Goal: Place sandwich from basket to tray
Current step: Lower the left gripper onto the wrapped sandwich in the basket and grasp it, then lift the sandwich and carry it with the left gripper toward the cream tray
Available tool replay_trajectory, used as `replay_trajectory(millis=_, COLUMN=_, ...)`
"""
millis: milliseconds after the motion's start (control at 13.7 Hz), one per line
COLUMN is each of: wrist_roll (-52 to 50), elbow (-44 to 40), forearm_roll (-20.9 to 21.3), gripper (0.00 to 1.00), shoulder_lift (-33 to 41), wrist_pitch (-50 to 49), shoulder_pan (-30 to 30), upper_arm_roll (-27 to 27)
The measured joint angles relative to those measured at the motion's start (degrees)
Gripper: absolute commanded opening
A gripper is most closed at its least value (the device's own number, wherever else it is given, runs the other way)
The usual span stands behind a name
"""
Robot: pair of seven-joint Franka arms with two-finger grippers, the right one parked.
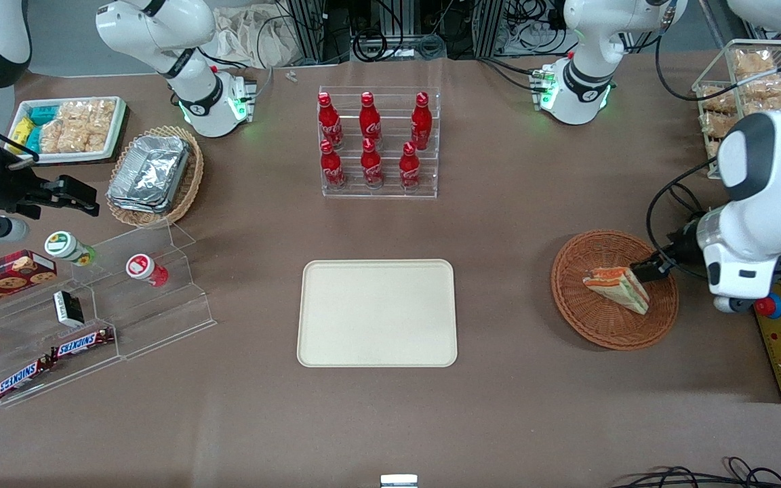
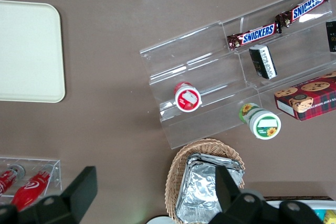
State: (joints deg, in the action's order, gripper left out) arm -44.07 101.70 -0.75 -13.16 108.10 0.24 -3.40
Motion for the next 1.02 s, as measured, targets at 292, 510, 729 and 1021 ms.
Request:
replay_trajectory(millis=292, wrist_roll=-8.51, elbow=5.35, forearm_roll=3.09, gripper=1.0, shoulder_lift=-4.38, wrist_pitch=7.4, shoulder_pan=0.05, upper_arm_roll=0.16)
replay_trajectory(millis=510, wrist_roll=-12.96, elbow=8.09, forearm_roll=5.13, gripper=1.0, shoulder_lift=-6.44, wrist_pitch=12.11, shoulder_pan=0.05, upper_arm_roll=0.77)
replay_trajectory(millis=729, wrist_roll=-15.54, elbow=12.59, forearm_roll=5.17, gripper=1.0, shoulder_lift=-6.9, wrist_pitch=19.47, shoulder_pan=0.19, upper_arm_roll=2.38)
replay_trajectory(millis=1021, wrist_roll=-18.22, elbow=16.5, forearm_roll=5.17, gripper=0.48, shoulder_lift=-8.34, wrist_pitch=25.65, shoulder_pan=0.22, upper_arm_roll=2.67)
